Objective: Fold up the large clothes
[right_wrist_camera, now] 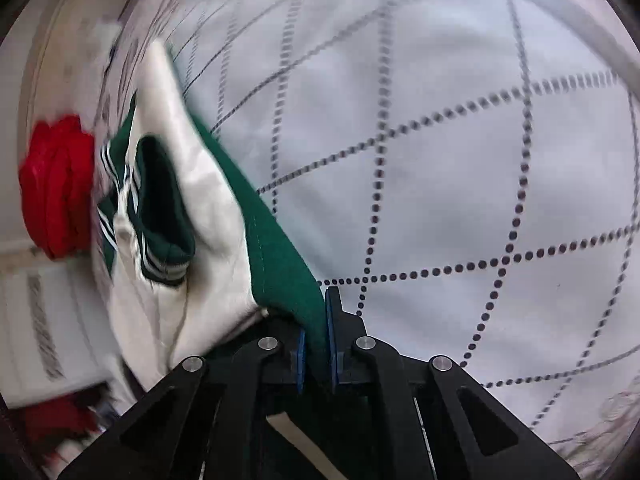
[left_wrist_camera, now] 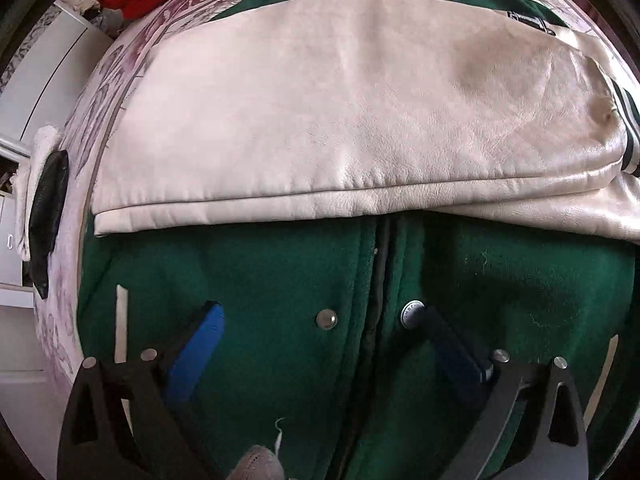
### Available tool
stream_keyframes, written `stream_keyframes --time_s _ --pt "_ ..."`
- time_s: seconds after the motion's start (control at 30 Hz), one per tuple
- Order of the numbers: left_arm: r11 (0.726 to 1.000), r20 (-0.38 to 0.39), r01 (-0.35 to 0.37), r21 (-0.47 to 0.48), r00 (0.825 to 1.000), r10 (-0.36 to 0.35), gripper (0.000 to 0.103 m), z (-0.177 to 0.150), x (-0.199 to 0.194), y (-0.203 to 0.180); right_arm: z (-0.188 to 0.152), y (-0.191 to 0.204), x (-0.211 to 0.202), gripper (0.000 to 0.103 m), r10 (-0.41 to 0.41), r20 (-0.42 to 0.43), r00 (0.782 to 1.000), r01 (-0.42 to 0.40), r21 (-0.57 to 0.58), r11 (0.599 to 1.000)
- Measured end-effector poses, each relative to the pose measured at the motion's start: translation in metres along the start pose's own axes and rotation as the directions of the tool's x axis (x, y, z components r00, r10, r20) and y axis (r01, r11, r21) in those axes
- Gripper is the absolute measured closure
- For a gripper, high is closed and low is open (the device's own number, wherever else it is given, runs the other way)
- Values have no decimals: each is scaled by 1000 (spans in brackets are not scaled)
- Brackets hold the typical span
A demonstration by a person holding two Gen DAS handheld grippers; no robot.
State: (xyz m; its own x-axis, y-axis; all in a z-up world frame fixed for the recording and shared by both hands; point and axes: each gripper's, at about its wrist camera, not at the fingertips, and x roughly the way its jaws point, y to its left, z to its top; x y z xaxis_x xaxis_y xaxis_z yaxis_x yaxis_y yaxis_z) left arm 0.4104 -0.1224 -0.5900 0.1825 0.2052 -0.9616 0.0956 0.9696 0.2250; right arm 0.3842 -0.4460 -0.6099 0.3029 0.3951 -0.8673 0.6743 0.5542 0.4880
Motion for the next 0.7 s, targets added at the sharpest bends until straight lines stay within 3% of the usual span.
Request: stream_keyframes --time_s 0.1,0.13,0.2,0.3,0.43,0.53,0.57,0.67,0.7 --pt "1000 25 -25 -17 999 25 0 -1 -16 4 -15 37 10 79 -139 -13 990 137 -119 983" --pt "999 28 -29 -27 999 30 0 -3 -19 4 -21 47 7 67 -164 6 986 162 -167 973" --pt "998 36 -33 -61 999 35 0 -5 -26 20 -22 57 12 67 -225 64 972 233 -214 949" --pt "993 69 -71 -96 995 77 0 -17 -43 48 -4 36 4 71 -221 38 975 224 -113 968" --pt "966 77 -235 -105 967 244 0 -18 -38 106 -19 71 -7 66 -331 29 943 328 -230 916" --pt "920 35 -374 -114 924 380 0 -9 -6 157 -60 109 -6 52 -434 128 892 451 -344 824" --pt "914 15 -389 -119 919 393 0 -6 3 168 -78 127 1 52 -451 159 878 476 -375 795" --pt "880 -39 -459 -119 888 458 0 6 36 198 -122 169 31 52 -442 165 882 468 -426 774" --pt "878 -50 -461 -127 887 458 0 11 47 207 -132 178 40 52 -450 168 877 475 -436 765"
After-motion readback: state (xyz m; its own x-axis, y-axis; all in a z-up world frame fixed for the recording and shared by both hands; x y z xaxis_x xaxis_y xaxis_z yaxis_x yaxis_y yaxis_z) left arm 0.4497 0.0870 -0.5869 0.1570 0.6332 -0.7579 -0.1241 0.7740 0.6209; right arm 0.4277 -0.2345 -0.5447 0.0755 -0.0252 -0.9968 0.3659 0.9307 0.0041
